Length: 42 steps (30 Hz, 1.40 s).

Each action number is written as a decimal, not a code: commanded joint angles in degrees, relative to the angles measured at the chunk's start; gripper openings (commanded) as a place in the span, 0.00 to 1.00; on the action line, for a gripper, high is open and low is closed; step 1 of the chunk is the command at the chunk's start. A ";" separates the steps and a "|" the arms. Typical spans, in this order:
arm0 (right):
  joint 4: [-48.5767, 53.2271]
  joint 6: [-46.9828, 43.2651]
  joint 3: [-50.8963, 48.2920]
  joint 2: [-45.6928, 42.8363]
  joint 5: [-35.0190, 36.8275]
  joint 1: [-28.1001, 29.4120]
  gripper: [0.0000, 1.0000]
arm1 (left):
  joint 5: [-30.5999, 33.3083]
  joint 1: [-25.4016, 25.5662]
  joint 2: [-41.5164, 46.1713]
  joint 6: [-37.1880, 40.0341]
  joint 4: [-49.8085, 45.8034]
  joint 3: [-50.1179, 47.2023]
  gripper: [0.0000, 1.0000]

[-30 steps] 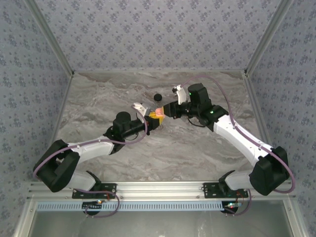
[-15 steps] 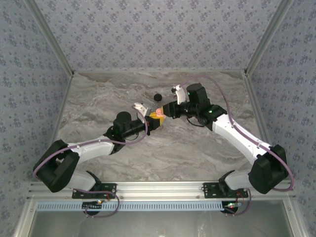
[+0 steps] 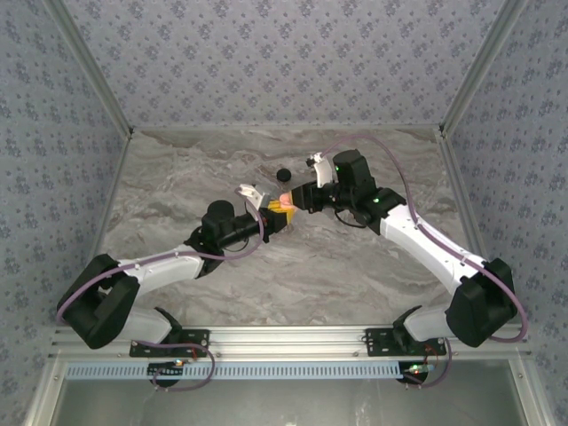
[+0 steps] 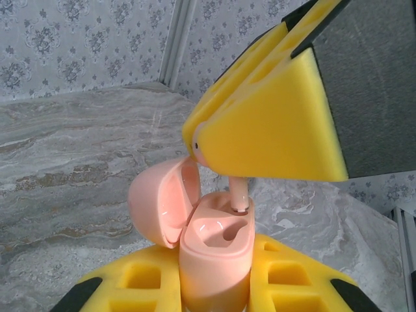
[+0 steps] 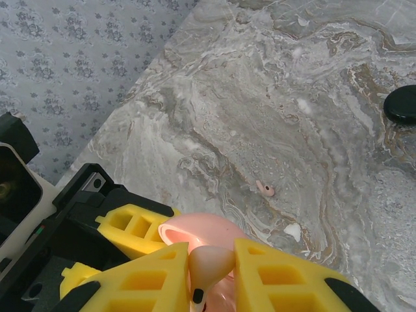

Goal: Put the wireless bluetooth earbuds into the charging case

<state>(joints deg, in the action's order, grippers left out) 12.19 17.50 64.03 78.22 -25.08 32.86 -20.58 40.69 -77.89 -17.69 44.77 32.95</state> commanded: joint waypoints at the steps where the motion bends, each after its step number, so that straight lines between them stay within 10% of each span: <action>1: 0.57 -1.15 1.62 0.87 1.09 0.65 0.22 | -0.78 0.51 1.74 -0.50 1.37 2.21 0.18; 25: 3.70 -2.20 1.97 1.62 6.02 3.05 0.22 | 2.96 0.88 3.09 -0.38 0.62 1.68 0.18; 42: 5.74 -2.53 3.81 0.46 8.29 3.42 0.46 | 3.78 0.95 4.56 2.13 -3.71 2.03 0.18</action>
<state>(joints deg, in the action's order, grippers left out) 15.79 15.57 66.00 79.20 -19.07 36.03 -17.08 41.01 -75.53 -17.43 41.30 32.95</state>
